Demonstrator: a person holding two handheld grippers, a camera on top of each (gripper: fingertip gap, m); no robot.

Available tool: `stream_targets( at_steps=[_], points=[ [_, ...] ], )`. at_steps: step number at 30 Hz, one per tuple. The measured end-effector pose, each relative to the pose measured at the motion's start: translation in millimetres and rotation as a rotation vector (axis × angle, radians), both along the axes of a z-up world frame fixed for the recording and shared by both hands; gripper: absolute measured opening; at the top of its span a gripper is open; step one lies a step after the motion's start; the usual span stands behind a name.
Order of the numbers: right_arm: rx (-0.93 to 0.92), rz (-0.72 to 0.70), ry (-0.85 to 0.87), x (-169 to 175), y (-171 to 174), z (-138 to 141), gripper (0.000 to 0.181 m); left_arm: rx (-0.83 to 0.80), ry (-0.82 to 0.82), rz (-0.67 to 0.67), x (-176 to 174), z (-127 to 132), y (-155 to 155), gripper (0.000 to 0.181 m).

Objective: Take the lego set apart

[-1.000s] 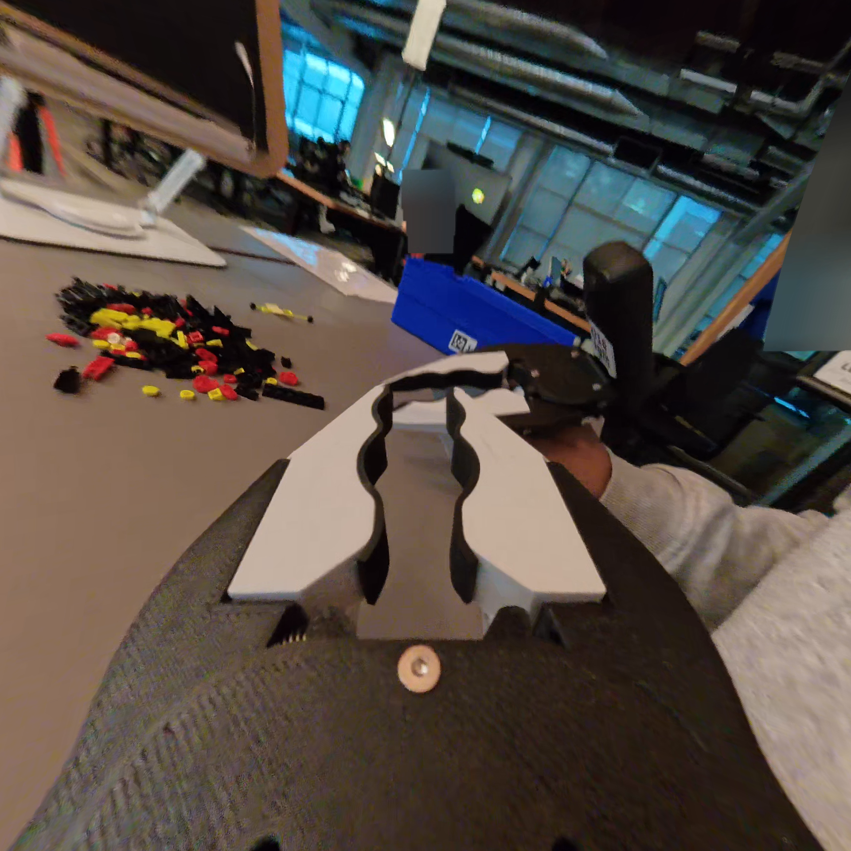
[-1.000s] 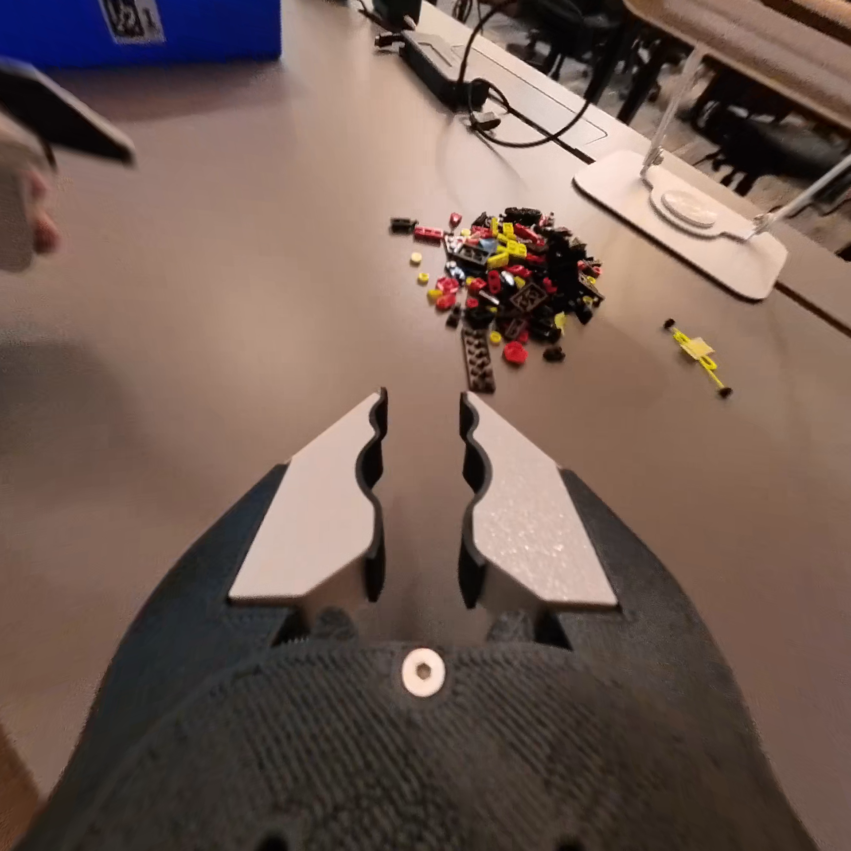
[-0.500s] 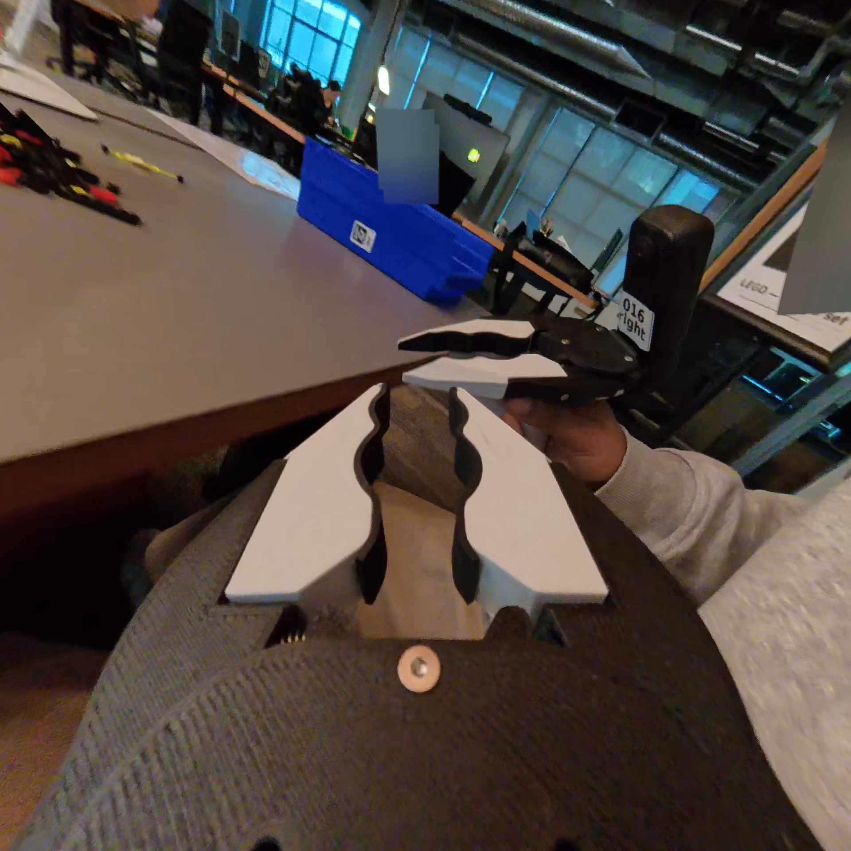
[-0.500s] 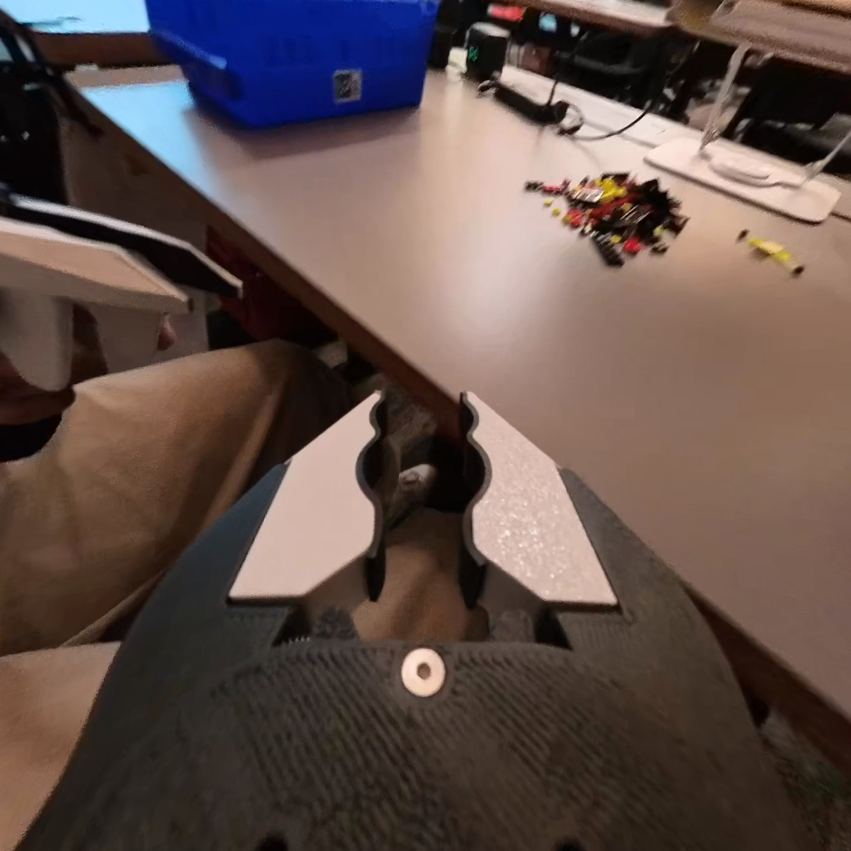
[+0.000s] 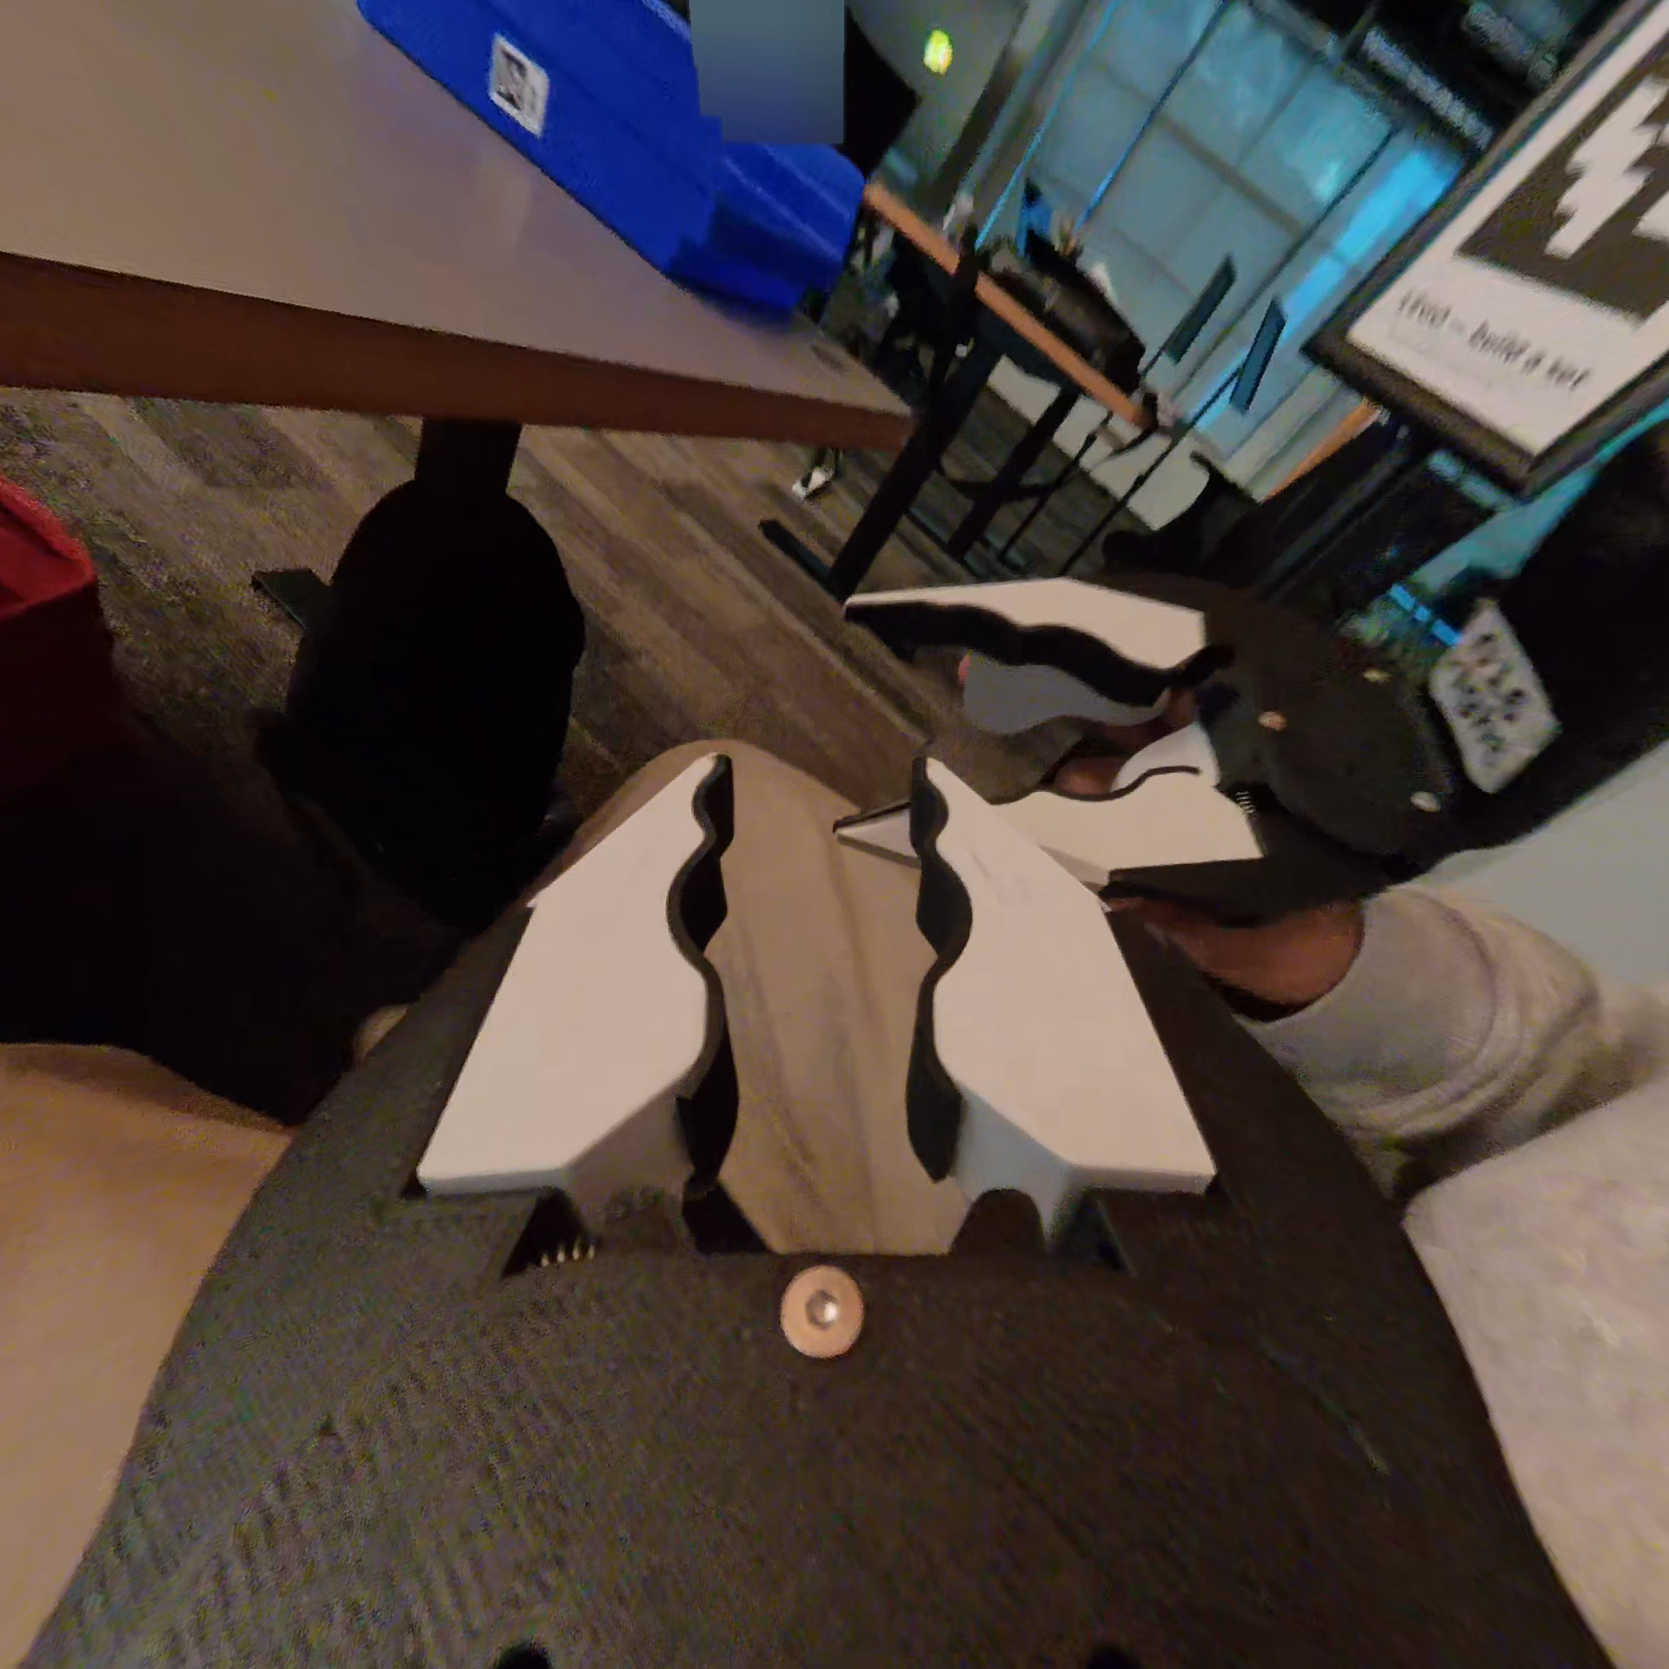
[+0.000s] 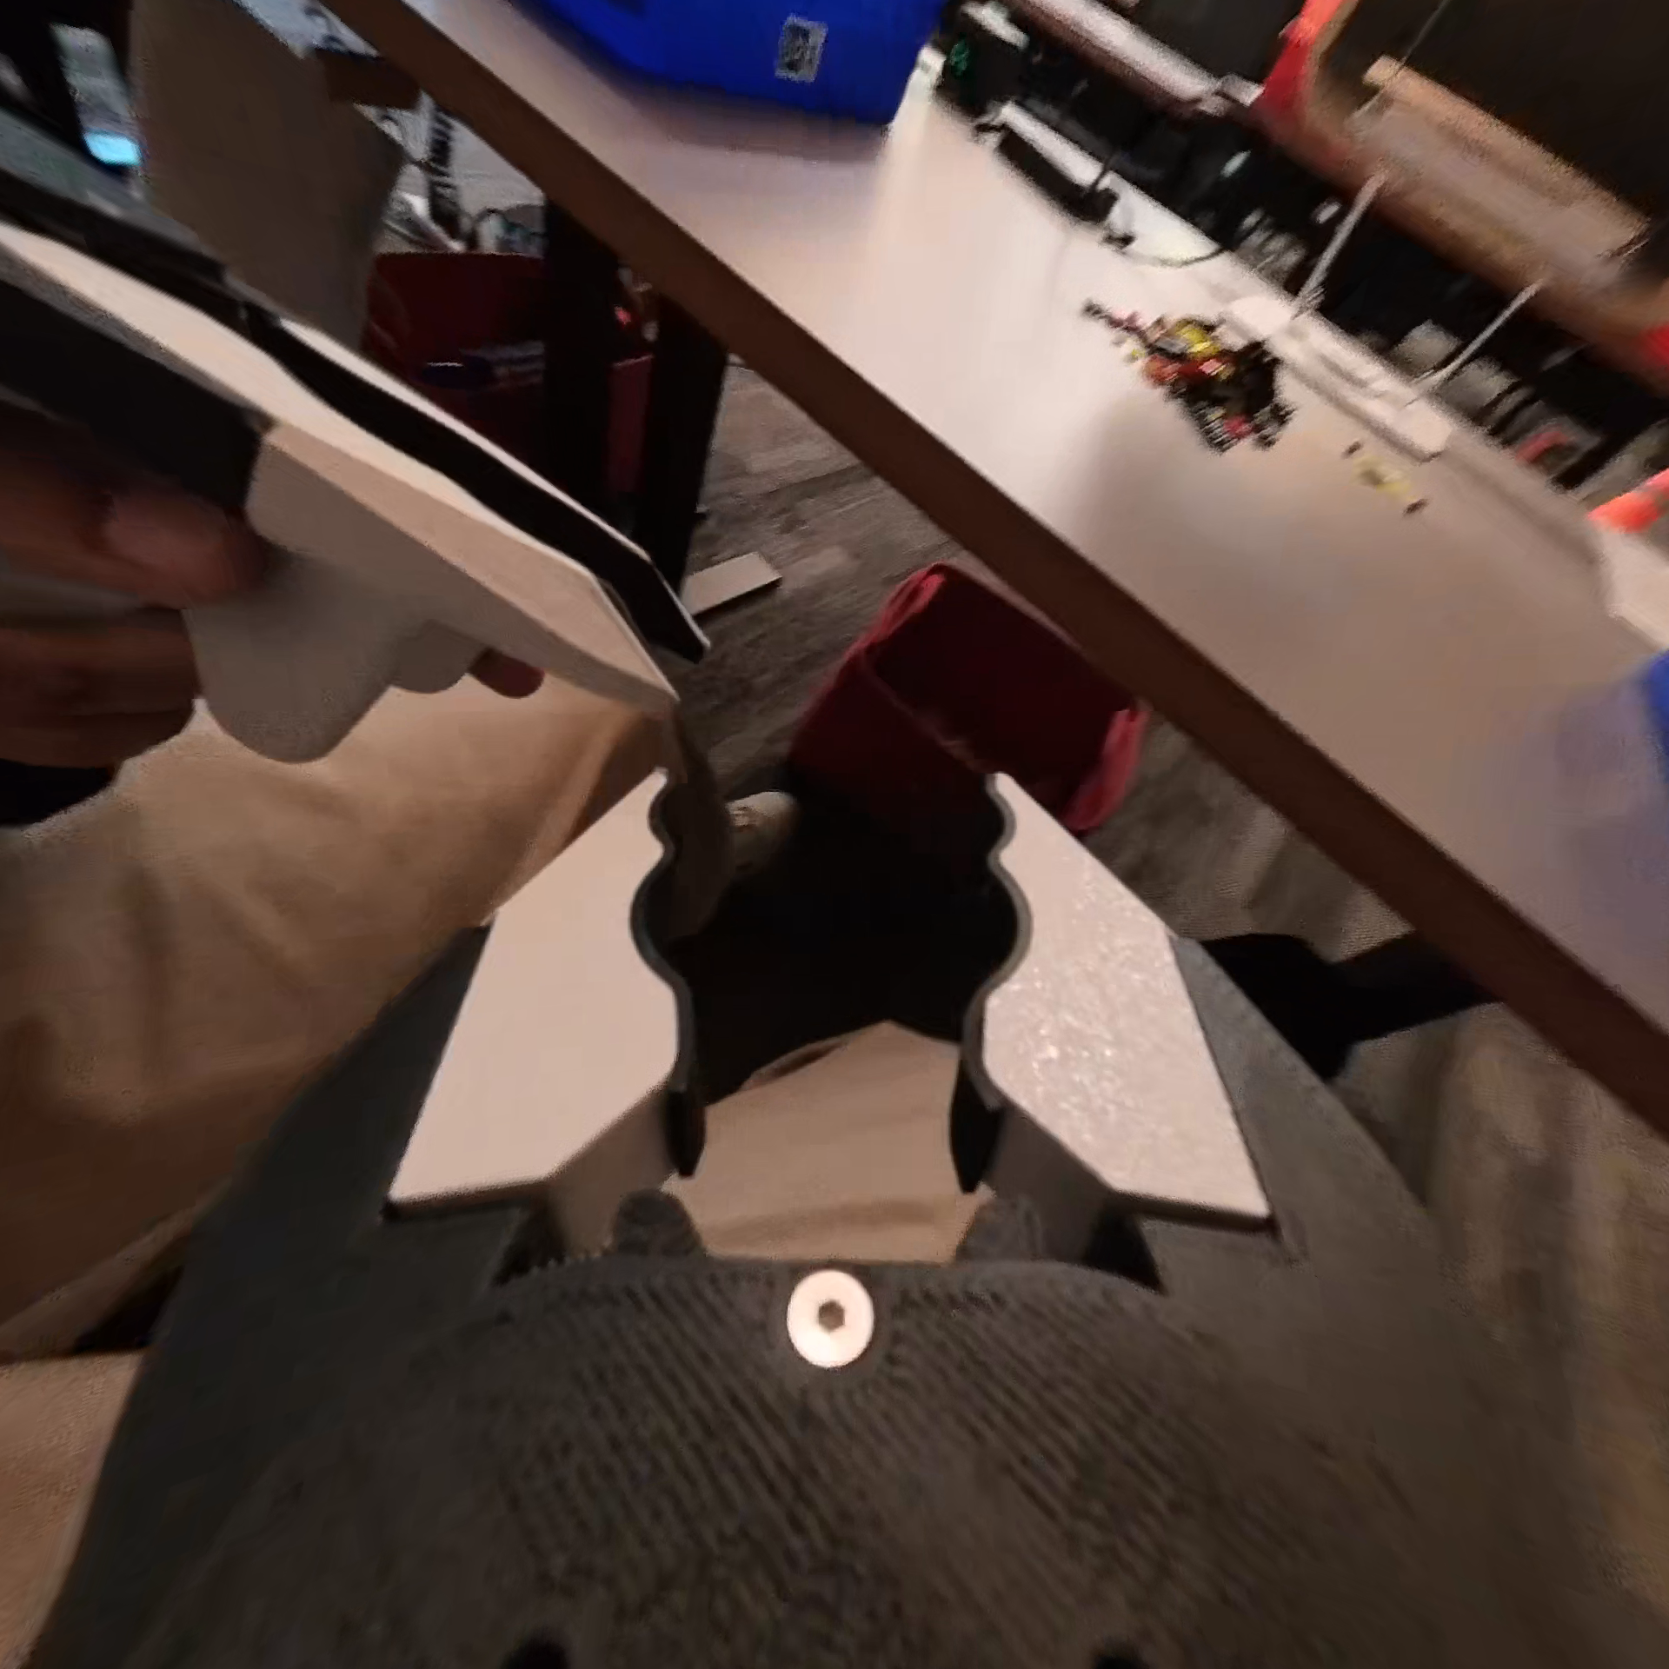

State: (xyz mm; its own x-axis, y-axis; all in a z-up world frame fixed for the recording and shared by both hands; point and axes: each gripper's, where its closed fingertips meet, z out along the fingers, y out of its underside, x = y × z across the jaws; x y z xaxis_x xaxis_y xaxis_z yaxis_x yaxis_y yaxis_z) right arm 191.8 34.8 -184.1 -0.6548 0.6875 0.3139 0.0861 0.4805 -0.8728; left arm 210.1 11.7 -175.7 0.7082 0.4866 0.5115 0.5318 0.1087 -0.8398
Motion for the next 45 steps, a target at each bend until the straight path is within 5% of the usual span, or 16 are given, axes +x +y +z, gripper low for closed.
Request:
stream_targets(
  at_steps=[1,6,10,16,21,27,36,41,45],
  points=[
    [0.028,-0.015,0.047,4,4,2,0.057,-0.035,0.019,-0.011,2,-2,6,0.039],
    [0.067,-0.116,0.197,23,39,10,0.051,-0.073,0.08,-0.108,10,7,50,0.041],
    [-0.011,-0.225,0.126,37,81,5,0.056,-0.06,0.064,-0.292,28,14,104,0.041],
    [-0.168,-0.438,0.024,64,163,3,0.052,0.049,0.057,-0.65,106,28,180,0.044],
    [-0.293,-0.574,-0.118,81,214,-23,0.054,0.014,0.267,-0.855,175,35,210,0.047],
    [-0.346,-0.638,-0.138,97,237,-22,0.057,0.177,0.291,-1.087,254,71,204,0.059],
    [-0.308,-0.555,-0.004,97,221,8,0.035,0.203,0.276,-1.034,232,82,192,0.056],
    [-0.307,-0.65,0.075,90,276,33,0.042,0.142,0.153,-1.027,210,55,185,0.051],
    [-0.302,-0.737,0.015,107,319,12,0.035,0.121,0.07,-0.942,185,30,219,0.043]
  ],
)
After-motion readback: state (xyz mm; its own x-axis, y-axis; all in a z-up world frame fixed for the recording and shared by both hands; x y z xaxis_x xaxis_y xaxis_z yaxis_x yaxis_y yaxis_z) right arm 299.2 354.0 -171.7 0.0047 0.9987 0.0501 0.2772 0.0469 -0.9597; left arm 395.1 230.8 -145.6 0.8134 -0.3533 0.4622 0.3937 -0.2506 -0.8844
